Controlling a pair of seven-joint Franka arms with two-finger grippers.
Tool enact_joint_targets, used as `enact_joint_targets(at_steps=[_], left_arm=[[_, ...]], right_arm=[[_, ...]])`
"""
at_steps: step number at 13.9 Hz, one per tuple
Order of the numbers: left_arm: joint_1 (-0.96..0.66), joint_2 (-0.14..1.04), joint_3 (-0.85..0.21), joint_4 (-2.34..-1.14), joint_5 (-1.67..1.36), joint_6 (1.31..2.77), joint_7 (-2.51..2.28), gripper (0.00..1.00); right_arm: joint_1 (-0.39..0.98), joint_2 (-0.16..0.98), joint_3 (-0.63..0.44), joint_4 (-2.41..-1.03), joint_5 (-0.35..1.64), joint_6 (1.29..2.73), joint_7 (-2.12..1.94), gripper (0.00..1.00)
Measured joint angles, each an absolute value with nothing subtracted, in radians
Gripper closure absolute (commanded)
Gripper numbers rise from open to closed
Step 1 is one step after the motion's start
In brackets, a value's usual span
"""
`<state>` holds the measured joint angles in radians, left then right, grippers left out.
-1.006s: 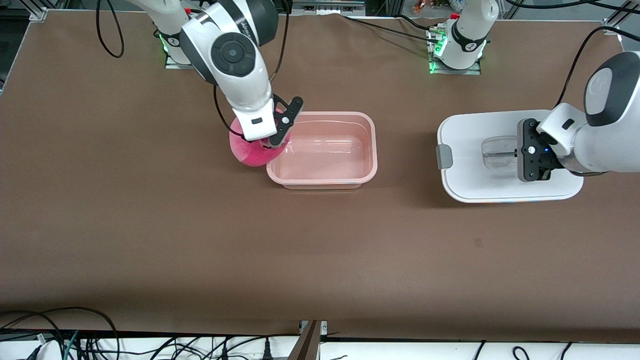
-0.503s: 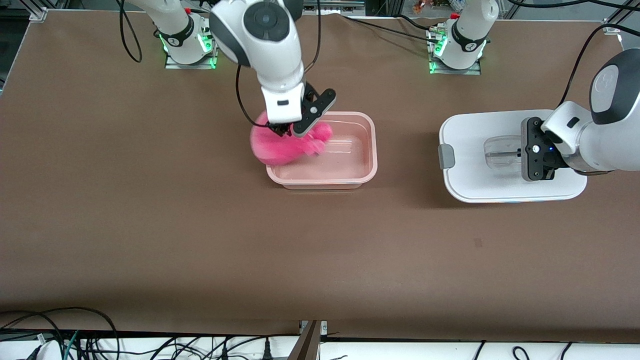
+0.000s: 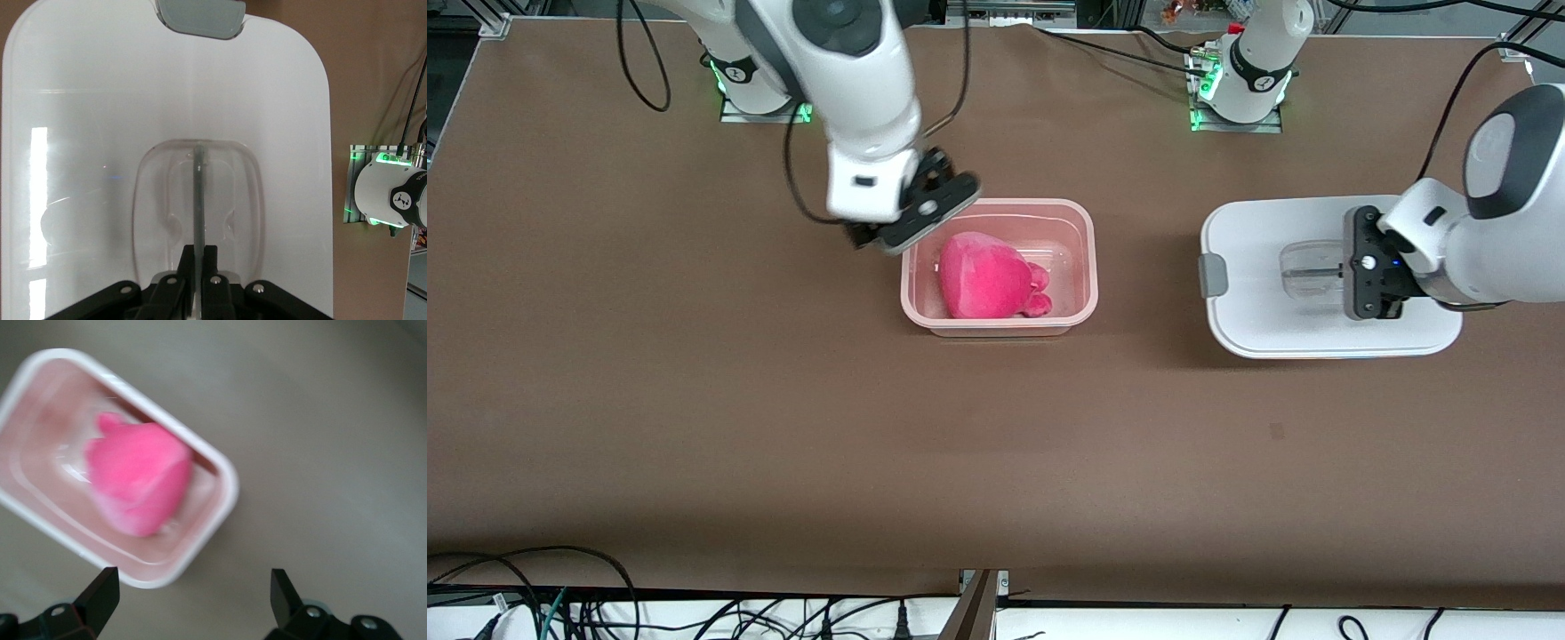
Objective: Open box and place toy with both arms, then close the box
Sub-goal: 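Lower the lid onto the box with the left gripper while the right gripper withdraws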
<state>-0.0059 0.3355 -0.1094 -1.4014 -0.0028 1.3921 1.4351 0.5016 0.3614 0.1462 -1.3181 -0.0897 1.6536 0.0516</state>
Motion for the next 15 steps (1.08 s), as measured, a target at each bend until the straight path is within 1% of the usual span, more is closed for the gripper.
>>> enact_joint_targets(at_steps=[2, 5, 7, 9, 10, 12, 13, 15], left_arm=[[-0.068, 0.337, -0.124, -1.401, -0.068, 1.392, 1.391, 1.00], [-0.193, 0.355, -0.134, -1.402, -0.163, 1.398, 1.253, 1.00], [-0.277, 0.396, -0.136, -1.403, -0.207, 1.451, 1.162, 1.00], [-0.379, 0.442, -0.138, -1.403, -0.213, 1.541, 1.057, 1.00], [-0.435, 0.464, -0.139, -1.402, -0.213, 1.588, 1.006, 1.00], [-0.531, 0.504, -0.138, -1.402, -0.213, 1.674, 0.934, 1.00], [-0.561, 0.518, -0.136, -1.402, -0.213, 1.708, 0.906, 1.00], [-0.589, 0.540, -0.131, -1.402, -0.211, 1.763, 0.881, 1.00]], right_arm=[[0.495, 0.343, 0.016, -1.318, -0.089, 1.620, 0.051, 0.00], [0.485, 0.335, -0.178, -1.318, -0.049, 1.611, 0.051, 0.00], [0.480, 0.335, -0.285, -1.319, 0.019, 1.608, 0.051, 0.00], [0.467, 0.335, -0.363, -1.320, 0.054, 1.597, 0.050, 0.00], [0.448, 0.335, -0.379, -1.321, 0.059, 1.591, 0.050, 0.00], [0.391, 0.336, -0.378, -1.325, 0.063, 1.580, 0.050, 0.00], [0.356, 0.336, -0.359, -1.330, 0.065, 1.574, 0.050, 0.00], [0.254, 0.334, -0.269, -1.344, 0.065, 1.561, 0.053, 0.00]])
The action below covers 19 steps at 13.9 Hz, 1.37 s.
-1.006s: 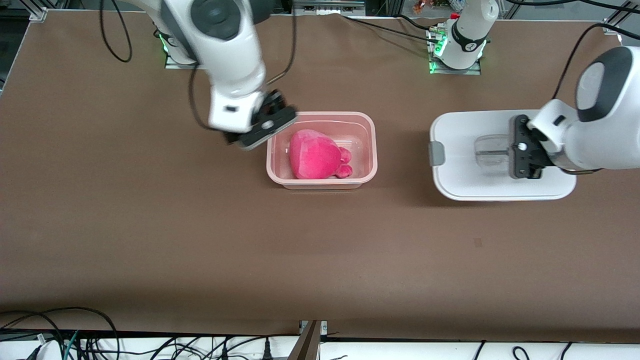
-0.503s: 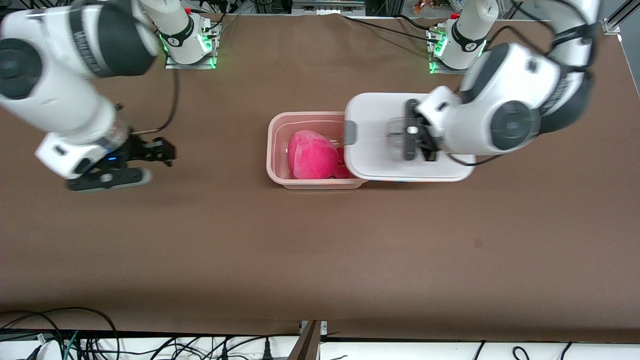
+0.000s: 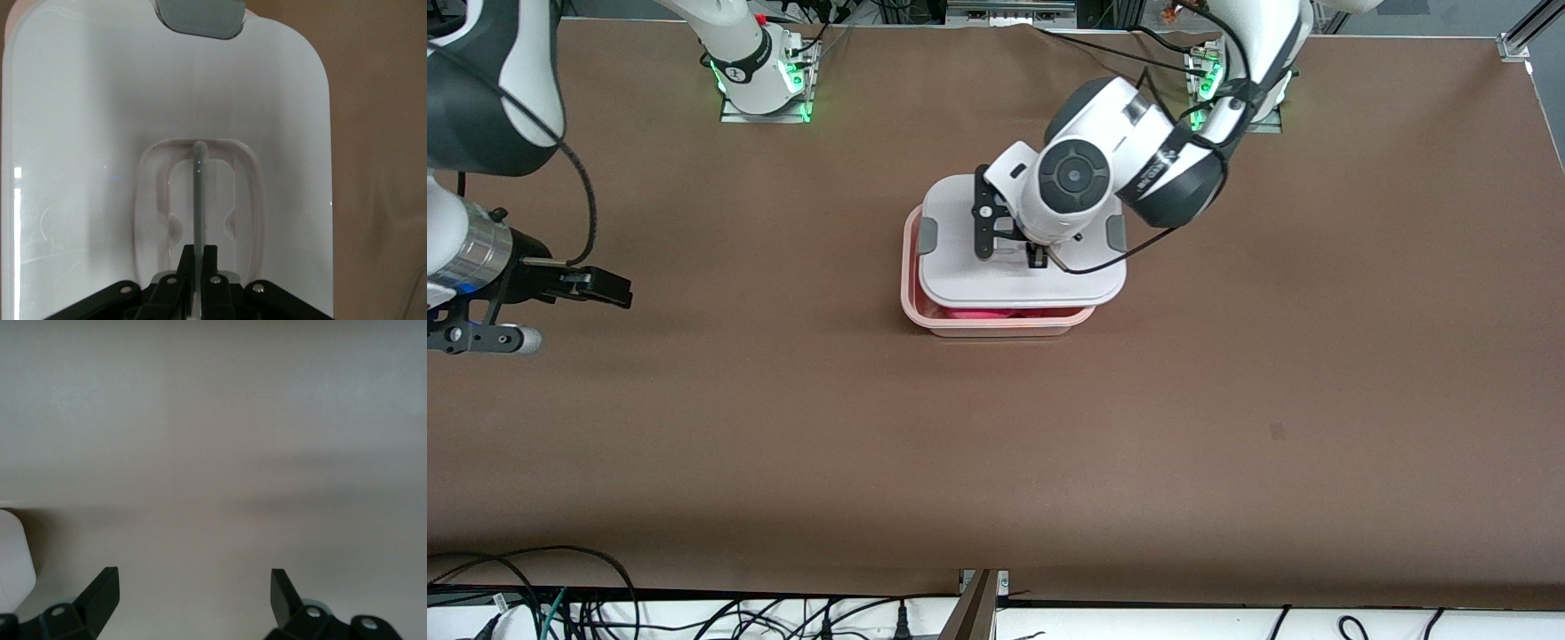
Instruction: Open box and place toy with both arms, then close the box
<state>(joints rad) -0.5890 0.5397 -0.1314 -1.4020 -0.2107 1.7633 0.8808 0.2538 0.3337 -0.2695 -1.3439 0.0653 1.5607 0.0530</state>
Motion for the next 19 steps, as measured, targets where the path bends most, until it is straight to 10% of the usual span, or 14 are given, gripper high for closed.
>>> enact_joint_targets(at_steps=[7, 19], left_arm=[[-0.618, 0.593, -0.126, -1.402, -0.196, 1.867, 0.879, 1.00], [-0.656, 0.599, -0.125, -1.398, -0.138, 1.876, 0.814, 1.00]], right_arm=[[0.028, 0.179, -0.040, -1.542, 0.048, 1.562, 0.116, 0.00], [-0.023, 0.037, -0.007, -1.647, 0.041, 1.580, 0.117, 0.00]])
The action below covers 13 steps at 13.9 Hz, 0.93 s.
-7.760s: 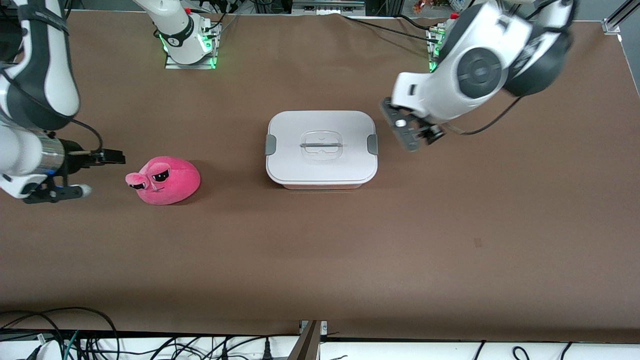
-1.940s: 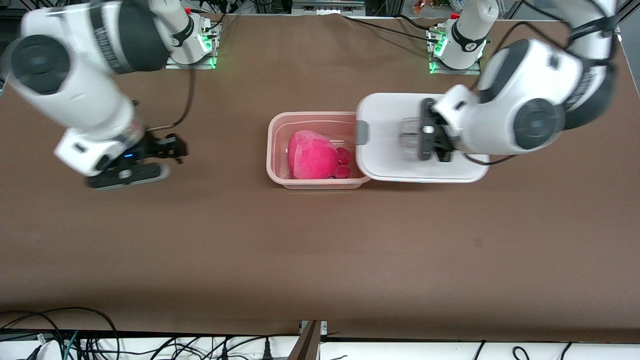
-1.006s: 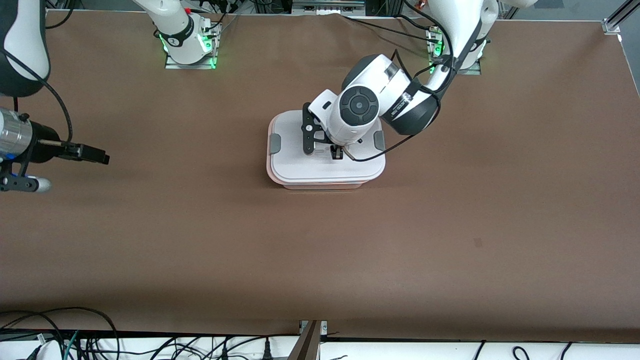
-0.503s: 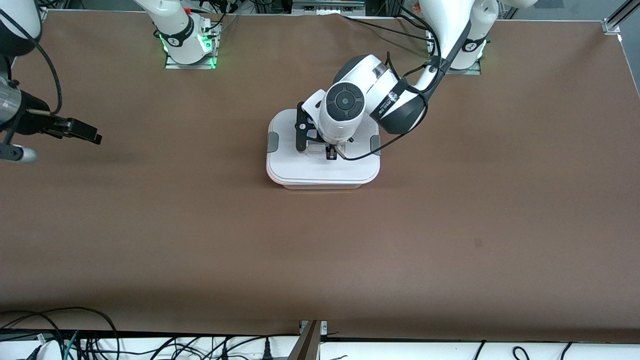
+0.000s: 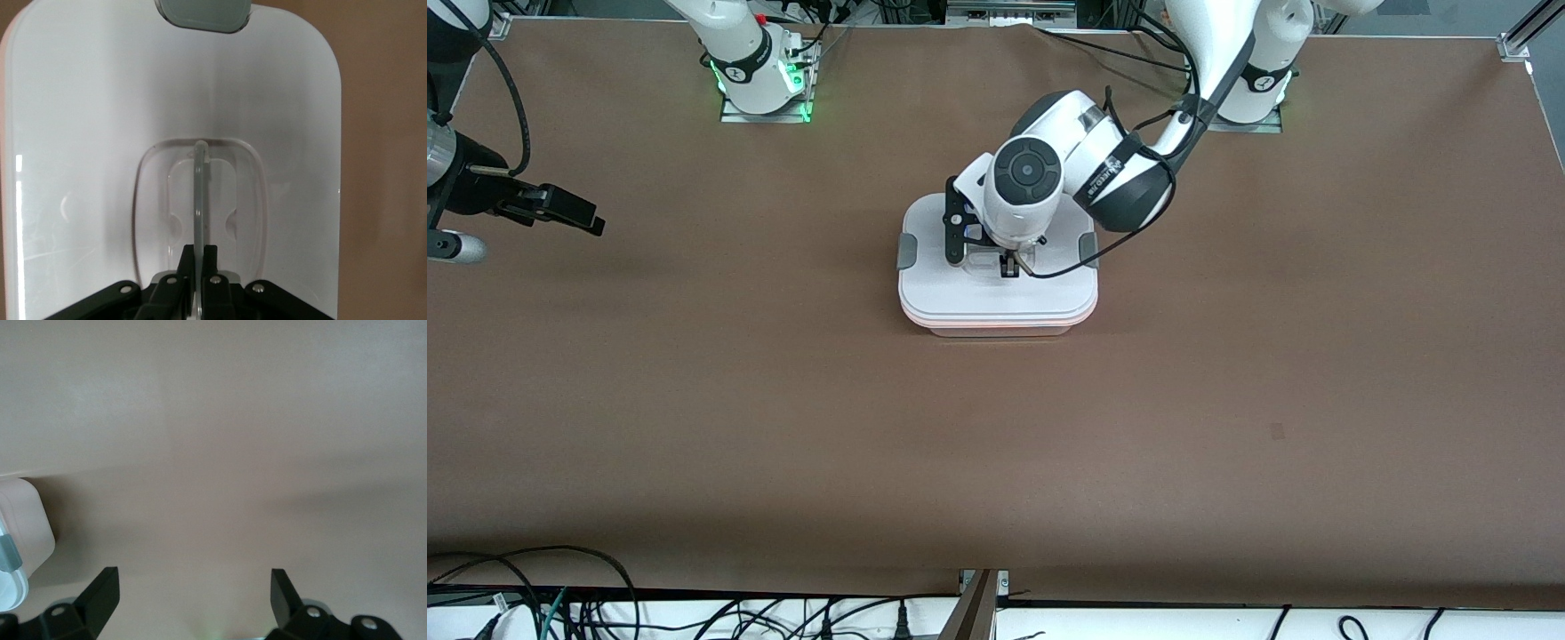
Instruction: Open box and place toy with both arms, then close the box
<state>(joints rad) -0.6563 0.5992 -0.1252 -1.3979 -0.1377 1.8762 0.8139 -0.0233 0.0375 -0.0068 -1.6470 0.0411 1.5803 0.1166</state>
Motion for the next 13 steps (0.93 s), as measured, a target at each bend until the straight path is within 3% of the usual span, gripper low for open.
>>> enact_joint_targets(at_steps=[13], left_arm=[[-0.654, 0.603, -0.112, -1.396, -0.133, 1.898, 0.805, 1.00]], right_arm=[[-0.024, 0.051, 0.000, -1.645, 0.041, 1.585, 0.117, 0.00]])
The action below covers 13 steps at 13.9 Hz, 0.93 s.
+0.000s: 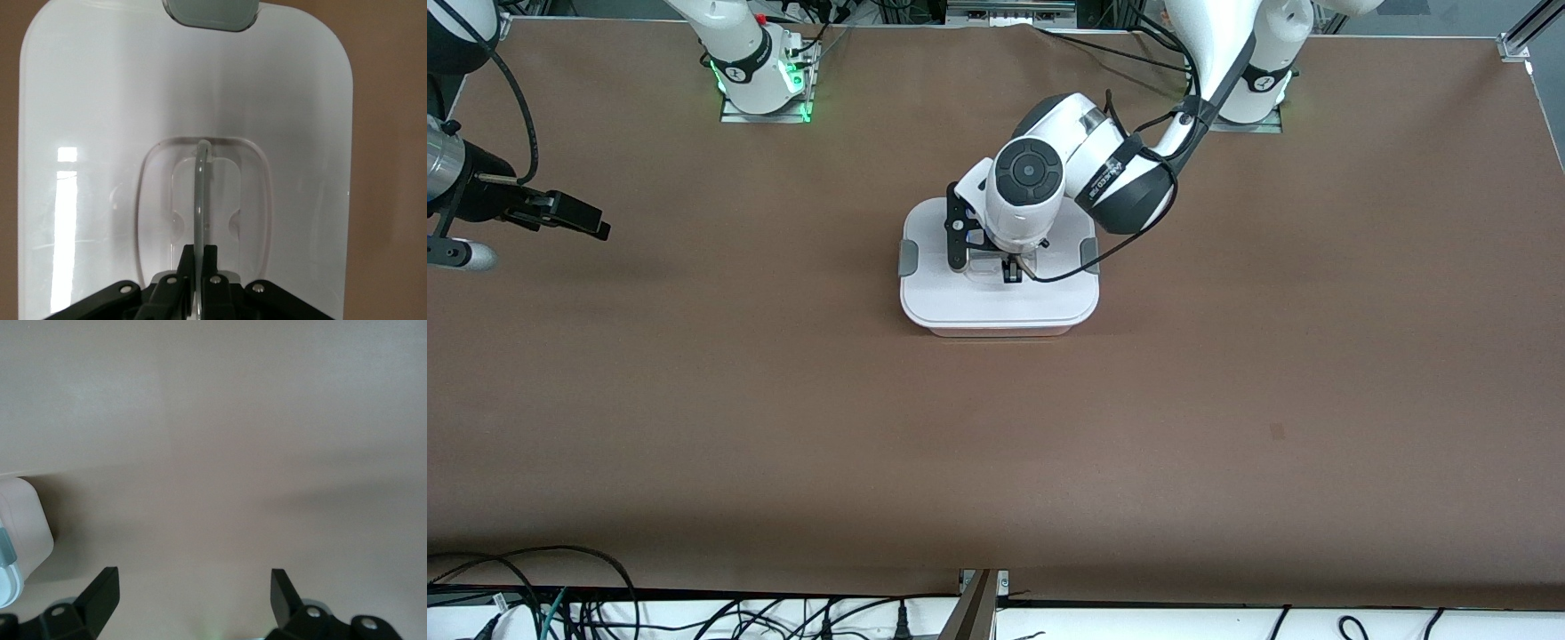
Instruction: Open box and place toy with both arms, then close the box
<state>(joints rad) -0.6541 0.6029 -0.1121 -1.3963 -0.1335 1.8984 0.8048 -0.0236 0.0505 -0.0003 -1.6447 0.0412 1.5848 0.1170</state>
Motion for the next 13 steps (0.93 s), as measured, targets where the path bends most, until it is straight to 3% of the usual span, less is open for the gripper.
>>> enact_joint_targets(at_steps=[1, 2, 3, 8, 13], left_arm=[[-0.654, 0.604, -0.112, -1.396, -0.133, 1.899, 0.804, 1.00], [-0.654, 0.604, -0.112, -1.396, -0.133, 1.899, 0.804, 0.33], [-0.654, 0.604, -0.112, -1.396, -0.133, 1.899, 0.804, 0.00], [-0.653, 0.591, -0.109, -1.383, -0.122, 1.888, 0.761, 0.00], [-0.628, 0.433, -0.092, -1.354, -0.050, 1.593, 0.490, 0.00]], right_arm=[[-0.024, 0.051, 0.000, -1.644, 0.041, 1.585, 0.117, 0.00], [-0.024, 0.051, 0.000, -1.644, 0.041, 1.585, 0.117, 0.00], [-0.024, 0.051, 0.000, -1.643, 0.041, 1.585, 0.117, 0.00], [-0.023, 0.051, 0.001, -1.642, 0.041, 1.586, 0.117, 0.00], [-0.023, 0.053, 0.002, -1.641, 0.041, 1.588, 0.117, 0.00]])
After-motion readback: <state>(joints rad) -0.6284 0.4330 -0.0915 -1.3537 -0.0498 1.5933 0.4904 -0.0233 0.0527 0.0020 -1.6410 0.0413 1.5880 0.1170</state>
